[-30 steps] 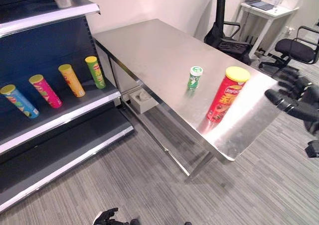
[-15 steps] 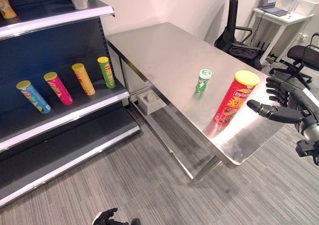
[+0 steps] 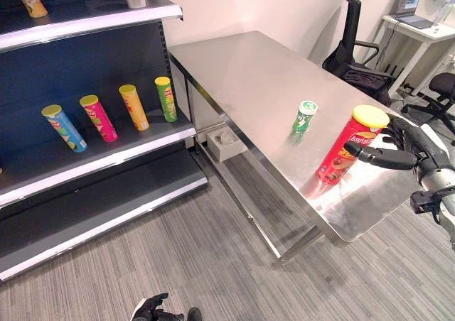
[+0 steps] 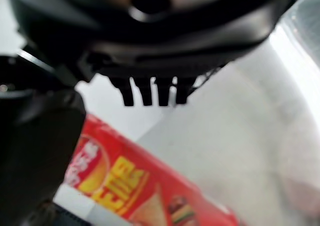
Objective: Put the goods on the table back onto the shelves and tidy them up.
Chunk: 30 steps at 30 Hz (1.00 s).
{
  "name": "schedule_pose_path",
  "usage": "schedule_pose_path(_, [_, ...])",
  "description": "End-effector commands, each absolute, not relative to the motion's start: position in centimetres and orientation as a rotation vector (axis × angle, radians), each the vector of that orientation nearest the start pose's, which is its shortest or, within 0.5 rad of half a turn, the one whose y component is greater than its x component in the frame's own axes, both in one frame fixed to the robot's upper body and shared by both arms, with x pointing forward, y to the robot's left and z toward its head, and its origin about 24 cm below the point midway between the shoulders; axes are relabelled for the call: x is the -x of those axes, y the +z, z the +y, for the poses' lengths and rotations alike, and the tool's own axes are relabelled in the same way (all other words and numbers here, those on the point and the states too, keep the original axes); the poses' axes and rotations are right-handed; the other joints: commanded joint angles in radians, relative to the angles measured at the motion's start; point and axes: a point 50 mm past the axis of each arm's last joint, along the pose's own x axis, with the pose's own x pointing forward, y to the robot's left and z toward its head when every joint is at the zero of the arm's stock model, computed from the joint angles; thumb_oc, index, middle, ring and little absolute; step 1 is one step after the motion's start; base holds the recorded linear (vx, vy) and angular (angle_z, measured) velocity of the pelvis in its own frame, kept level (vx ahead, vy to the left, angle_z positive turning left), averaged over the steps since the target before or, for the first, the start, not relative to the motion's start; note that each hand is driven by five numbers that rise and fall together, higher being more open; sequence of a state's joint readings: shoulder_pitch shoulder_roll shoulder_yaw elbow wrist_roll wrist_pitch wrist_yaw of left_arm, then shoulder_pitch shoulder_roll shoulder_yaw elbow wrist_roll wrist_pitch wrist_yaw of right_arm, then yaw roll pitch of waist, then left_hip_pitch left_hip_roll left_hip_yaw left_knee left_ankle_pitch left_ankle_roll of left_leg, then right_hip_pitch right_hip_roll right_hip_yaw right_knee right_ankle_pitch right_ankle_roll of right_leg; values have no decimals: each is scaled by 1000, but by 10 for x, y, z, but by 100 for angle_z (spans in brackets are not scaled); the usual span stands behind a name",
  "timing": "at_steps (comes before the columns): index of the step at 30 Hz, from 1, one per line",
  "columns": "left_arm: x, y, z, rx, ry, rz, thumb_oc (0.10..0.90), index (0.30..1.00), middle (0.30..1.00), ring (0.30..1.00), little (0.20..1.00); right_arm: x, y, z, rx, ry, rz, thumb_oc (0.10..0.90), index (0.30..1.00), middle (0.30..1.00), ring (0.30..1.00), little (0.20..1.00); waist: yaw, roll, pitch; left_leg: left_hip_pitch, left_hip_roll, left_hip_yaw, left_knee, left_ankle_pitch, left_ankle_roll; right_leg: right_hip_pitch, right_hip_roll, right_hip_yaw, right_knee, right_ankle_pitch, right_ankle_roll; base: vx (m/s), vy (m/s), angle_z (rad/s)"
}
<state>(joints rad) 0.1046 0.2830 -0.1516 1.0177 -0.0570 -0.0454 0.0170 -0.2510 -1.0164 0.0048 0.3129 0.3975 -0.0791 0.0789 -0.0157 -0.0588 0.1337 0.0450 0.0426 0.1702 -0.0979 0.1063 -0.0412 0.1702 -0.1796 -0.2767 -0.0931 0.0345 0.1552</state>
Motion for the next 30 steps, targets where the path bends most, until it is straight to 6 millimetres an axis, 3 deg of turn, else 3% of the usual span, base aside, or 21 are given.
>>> schedule_pose_path(1, [-90, -146, 260, -373, 74, 1099, 800, 900, 900, 900, 900, -293, 253, -342, 654, -215, -393, 800, 900, 900, 900, 900, 57, -20, -33, 76, 89, -3, 11, -112, -80, -40, -61, -23, 25, 18, 59, 10, 2, 12])
schedule_pose_path(8, [-90, -146, 262, -380, 83, 1098, 800, 900, 900, 900, 900, -297, 257, -342, 689, -244, -400, 800, 900, 900, 900, 900, 66, -25, -33, 73, 87, -11, 11, -111, -79, -37, -62, -33, 26, 17, 59, 6, 0, 6])
schedule_pose_path(9, [-90, -146, 262, -379, 87, 1099, 800, 900, 900, 900, 900, -297, 257, -343, 699, -254, -394, 400, 300, 300, 300, 300, 68, -27, -33, 73, 86, -12, 11, -111, -79, -36, -62, -36, 27, 16, 59, 0, 0, 0])
schedule_pose_path(23, [-91, -144, 265, -380, 99, 1092, 800, 900, 900, 900, 900, -295, 257, -339, 684, -257, -419, 400, 300, 300, 300, 300, 70, -29, -36, 80, 91, -14, 11, -115, -80, -26, -59, -39, 24, 9, 56, 0, -2, 0])
schedule_pose_path(26, [-91, -143, 267, -379, 106, 1087, 800, 900, 900, 900, 900, -289, 264, -336, 687, -276, -477, 400, 300, 300, 300, 300, 69, -24, -39, 84, 94, -15, 11, -117, -81, -20, -55, -40, 21, 3, 53, 13, -49, 0])
schedule_pose_path(30, [-93, -139, 272, -363, 132, 1058, 800, 900, 900, 900, 900, -272, 289, -320, 685, -270, -648, 400, 300, 300, 300, 300, 70, -14, -41, 89, 110, -25, 11, -114, -88, -14, -36, -36, 19, -15, 42, 16, -86, 4])
